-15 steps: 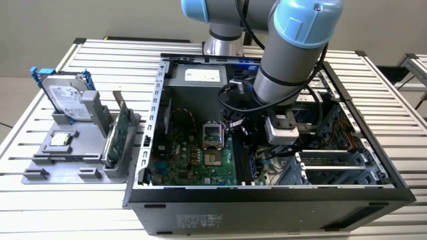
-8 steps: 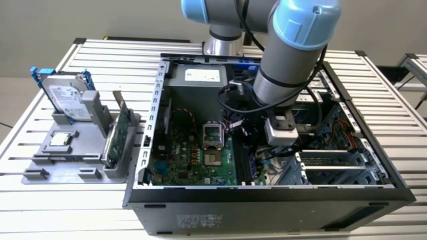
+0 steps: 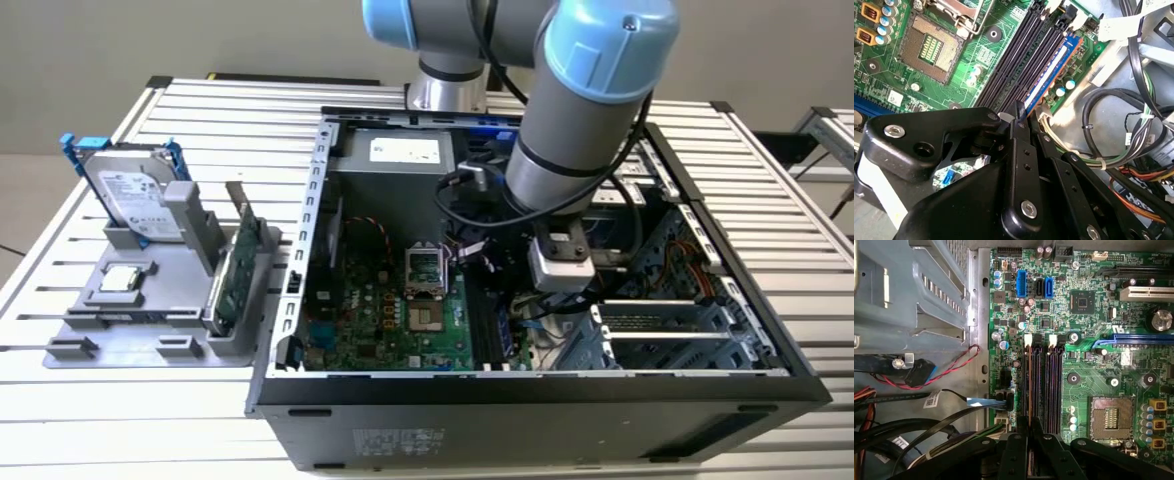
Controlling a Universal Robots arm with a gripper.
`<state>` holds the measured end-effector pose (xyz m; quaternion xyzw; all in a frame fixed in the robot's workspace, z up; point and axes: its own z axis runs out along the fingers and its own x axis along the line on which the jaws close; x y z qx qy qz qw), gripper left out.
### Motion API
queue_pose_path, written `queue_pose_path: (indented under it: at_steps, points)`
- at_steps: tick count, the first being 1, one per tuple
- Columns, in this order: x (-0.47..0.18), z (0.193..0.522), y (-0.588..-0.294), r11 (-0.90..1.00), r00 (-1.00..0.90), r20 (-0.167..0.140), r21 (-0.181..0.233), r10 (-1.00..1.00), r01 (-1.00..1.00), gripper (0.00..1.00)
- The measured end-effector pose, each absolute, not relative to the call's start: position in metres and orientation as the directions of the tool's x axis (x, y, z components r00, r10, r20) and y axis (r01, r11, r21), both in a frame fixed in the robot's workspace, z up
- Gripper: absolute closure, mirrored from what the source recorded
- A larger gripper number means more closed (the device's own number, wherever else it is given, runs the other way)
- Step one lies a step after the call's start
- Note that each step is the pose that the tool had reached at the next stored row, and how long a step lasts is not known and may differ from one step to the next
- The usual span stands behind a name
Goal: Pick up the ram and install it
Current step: 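Insert the ram into the slot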
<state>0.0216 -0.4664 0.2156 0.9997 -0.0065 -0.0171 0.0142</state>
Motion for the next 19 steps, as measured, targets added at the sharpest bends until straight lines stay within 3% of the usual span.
queue_pose_path:
  at_steps: [19]
  points:
    - [0.0229, 0.2137, -0.4659, -0.999, 0.999, -0.034, 0.029, -0.026, -0.025, 1.0]
